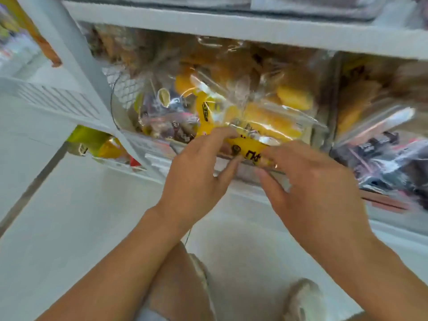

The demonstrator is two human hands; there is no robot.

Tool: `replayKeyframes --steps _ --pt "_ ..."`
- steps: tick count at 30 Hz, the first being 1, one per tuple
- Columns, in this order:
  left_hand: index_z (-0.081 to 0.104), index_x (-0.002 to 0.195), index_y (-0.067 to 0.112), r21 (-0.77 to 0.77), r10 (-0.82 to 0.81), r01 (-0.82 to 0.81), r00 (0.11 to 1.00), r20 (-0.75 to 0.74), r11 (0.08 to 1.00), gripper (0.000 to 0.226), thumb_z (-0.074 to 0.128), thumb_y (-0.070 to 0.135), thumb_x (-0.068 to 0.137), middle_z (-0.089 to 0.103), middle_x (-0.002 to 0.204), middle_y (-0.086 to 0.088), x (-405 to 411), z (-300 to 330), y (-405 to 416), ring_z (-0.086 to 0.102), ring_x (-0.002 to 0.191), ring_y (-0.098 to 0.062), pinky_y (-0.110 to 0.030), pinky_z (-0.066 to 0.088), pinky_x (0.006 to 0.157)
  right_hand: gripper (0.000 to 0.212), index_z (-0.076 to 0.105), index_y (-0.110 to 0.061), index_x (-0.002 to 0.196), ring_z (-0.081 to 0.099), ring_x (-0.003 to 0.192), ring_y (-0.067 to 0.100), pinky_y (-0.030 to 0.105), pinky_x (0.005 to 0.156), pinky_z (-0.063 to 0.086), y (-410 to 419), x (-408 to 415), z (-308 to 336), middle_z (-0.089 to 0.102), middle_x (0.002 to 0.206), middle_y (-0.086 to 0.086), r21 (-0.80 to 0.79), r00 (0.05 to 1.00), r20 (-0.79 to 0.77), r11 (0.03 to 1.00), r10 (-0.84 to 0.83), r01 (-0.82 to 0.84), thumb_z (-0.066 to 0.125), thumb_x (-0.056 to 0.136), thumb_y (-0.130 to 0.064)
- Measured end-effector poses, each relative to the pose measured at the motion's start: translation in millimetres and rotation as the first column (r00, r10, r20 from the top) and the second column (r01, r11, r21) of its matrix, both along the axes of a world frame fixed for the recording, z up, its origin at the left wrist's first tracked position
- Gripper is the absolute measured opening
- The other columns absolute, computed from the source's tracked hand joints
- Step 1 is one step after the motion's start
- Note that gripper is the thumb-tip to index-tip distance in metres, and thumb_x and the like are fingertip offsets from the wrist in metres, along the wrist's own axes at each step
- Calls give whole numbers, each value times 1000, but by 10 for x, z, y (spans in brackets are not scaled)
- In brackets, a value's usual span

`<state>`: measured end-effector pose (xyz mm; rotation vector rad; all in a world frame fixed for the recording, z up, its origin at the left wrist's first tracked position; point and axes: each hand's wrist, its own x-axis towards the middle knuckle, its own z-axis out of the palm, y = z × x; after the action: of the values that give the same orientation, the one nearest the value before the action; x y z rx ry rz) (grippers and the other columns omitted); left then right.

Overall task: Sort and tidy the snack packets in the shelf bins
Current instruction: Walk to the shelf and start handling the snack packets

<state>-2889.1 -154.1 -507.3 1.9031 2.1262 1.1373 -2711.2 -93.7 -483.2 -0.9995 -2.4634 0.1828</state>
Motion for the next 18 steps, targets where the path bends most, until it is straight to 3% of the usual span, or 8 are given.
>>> replayKeyframes --steps 2,4,7,10,13,18 --pt "58 111 19 25 -4 4 1000 -16 1000 22 68 25 93 64 96 9 -2 -3 -37 62 92 -14 -31 48 75 15 69 -15 94 62 81 29 35 57 53 -19 -32 46 64 88 3 9 995 89 999 -43 42 73 84 -25" --pt "61 98 19 -6 -23 23 994 -106 1000 14 66 30 93 63 92 7 -48 13 -38 60 89 -18 -39 47 76 14 67 -17 95 60 91 28 34 62 48 -57 -64 52 62 92 2 20 979 186 997 -83 81 68 88 -30" --pt "62 97 24 -115 -8 -13 984 -178 993 15 67 36 90 66 96 5 -136 79 -86 60 94 -21 -41 48 79 17 65 -18 105 57 105 26 35 73 48 -163 -108 92 61 106 3 -21 962 249 992 -115 124 59 95 -30" --pt "66 98 23 -144 41 -77 969 -243 987 15 73 29 86 62 104 2 -178 175 -151 56 103 -24 -39 47 83 13 65 -15 104 58 100 30 37 70 49 -221 -156 149 57 100 4 -5 943 298 987 -149 158 57 95 -21" --pt "70 97 23 -188 105 -171 943 -317 967 13 72 28 85 57 109 -1 -200 316 -186 53 105 -25 -37 43 81 7 62 -17 96 60 93 30 34 63 40 -253 -198 197 45 88 1 32 926 325 980 -195 195 58 93 -13" --pt "68 97 28 -252 89 -163 955 -284 954 11 72 27 87 65 105 2 -312 318 -167 59 100 -25 -36 47 75 10 65 -15 94 63 88 32 32 64 38 -221 -314 173 53 86 5 68 898 393 980 -197 186 57 93 -20"
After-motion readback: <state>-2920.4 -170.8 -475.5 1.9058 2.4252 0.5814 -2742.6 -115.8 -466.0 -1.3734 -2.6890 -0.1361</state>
